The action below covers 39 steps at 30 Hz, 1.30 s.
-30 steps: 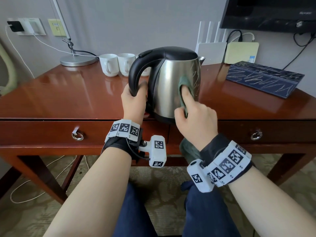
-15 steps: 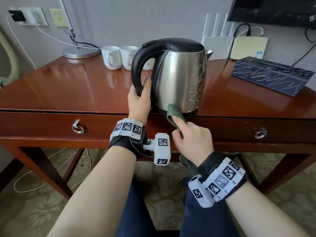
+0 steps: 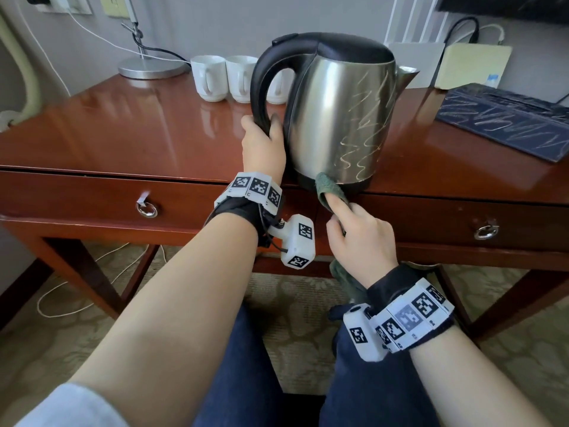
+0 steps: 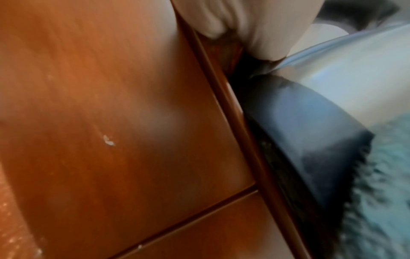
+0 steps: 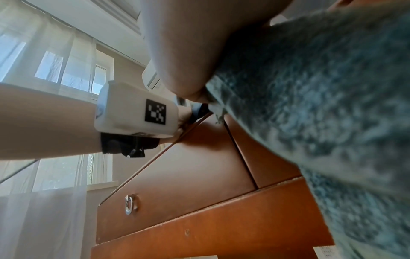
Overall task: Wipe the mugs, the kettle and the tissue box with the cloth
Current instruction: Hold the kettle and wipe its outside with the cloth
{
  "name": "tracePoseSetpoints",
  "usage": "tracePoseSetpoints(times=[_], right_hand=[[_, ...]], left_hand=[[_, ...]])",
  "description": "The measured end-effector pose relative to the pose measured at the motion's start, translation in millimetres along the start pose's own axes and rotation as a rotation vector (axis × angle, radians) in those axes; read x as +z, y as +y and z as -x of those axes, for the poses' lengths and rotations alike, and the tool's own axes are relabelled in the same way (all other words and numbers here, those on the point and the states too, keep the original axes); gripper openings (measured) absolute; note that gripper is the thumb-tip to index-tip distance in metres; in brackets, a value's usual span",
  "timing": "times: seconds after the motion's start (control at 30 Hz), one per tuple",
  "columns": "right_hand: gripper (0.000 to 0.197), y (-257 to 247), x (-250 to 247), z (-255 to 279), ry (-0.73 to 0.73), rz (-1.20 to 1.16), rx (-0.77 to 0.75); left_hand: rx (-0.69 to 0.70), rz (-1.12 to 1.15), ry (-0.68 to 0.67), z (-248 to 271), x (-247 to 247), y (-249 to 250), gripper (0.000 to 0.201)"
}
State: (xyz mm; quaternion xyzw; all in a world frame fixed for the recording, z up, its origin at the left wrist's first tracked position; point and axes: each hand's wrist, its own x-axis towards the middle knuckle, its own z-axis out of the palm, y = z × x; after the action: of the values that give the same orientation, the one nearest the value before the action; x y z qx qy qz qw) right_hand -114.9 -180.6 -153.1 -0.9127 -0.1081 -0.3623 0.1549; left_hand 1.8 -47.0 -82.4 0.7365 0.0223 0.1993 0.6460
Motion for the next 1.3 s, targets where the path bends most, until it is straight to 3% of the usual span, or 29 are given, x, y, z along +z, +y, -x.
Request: tracePoseSetpoints(times=[0.17,0.47,0.6,0.7,0.87,0.97,1.1,1.3], right_hand=[[0.041,12,-1,8,0.038,-0.009,0.015],[0.037,19,-7,11,0.290,-0.261,0.205],[0.036,9,-4,9,0.258,-0.257,0.186],[0.037,2,0,6,0.194,-0.257,0.131],[0.041,-7,5,-4,-0.070,-0.263,0.116],[0.042,-3,0,-7,-0.059,-0.444,0.230],[0.046,7,-13,-15,-0.063,-0.833,0.534],[0.034,14,-16,-18,0.079,-1.142,0.779]], left_hand=[[0.009,-0.038,-0.006,-1,1,-3,0.028],[0.017,-0.058,-0.027,-1,1,-5,0.035],[0.019,-0.069,-0.036,0,1,-5,0.022],[0.022,-0.060,-0.042,1,0,-5,0.027],[0.039,-0.069,-0.052,3,-1,-4,0.020],[0.046,-0.070,-0.052,2,-2,-4,0.021],[0.046,-0.095,-0.058,5,-1,-4,0.021],[0.054,-0.124,-0.059,5,-1,-4,0.020]])
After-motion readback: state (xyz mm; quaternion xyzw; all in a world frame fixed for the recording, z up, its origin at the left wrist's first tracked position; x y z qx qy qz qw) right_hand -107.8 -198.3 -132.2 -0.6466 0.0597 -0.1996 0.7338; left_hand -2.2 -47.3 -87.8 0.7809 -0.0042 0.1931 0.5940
